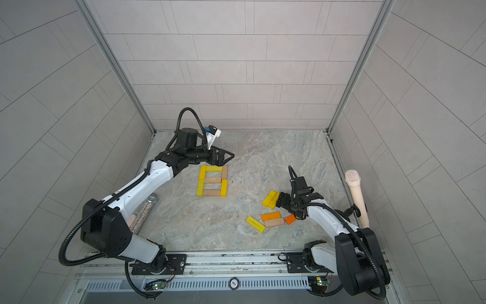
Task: Assemble the number 8 with building blocks
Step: Pick up the building block from the center of the board.
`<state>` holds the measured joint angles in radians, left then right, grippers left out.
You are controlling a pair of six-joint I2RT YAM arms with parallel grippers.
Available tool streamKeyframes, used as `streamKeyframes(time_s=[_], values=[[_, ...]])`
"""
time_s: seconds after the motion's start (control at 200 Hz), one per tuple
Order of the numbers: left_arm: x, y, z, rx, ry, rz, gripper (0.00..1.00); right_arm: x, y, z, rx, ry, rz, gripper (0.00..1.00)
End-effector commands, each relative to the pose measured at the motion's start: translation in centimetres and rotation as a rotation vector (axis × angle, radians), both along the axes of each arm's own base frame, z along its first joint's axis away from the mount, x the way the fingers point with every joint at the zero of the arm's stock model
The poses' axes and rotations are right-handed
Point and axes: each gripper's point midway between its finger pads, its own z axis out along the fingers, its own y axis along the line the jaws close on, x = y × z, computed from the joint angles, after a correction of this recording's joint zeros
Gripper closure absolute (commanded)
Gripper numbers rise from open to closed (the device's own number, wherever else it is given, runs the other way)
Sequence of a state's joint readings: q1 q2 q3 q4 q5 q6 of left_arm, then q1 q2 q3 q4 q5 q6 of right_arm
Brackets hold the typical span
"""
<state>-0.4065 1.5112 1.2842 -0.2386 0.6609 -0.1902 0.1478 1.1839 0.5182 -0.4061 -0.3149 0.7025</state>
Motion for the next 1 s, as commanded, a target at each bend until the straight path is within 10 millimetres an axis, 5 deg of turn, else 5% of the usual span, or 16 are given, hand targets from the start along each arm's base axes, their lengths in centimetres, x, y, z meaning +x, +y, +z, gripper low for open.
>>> streamKeyframes(time_s=[0.0, 0.996], values=[[-0.5, 0.1, 1.0, -0.004, -0.035, -0.011, 0.0, 0.7, -0.6, -0.4, -0.014, 0.006, -0.008, 0.12], [-0.7, -0.1, 1.0, -0.007, -0.031, -0.019, 0.0, 3.7, -3.9, -1.4, -0.2, 0.002, -0.054, 0.42]])
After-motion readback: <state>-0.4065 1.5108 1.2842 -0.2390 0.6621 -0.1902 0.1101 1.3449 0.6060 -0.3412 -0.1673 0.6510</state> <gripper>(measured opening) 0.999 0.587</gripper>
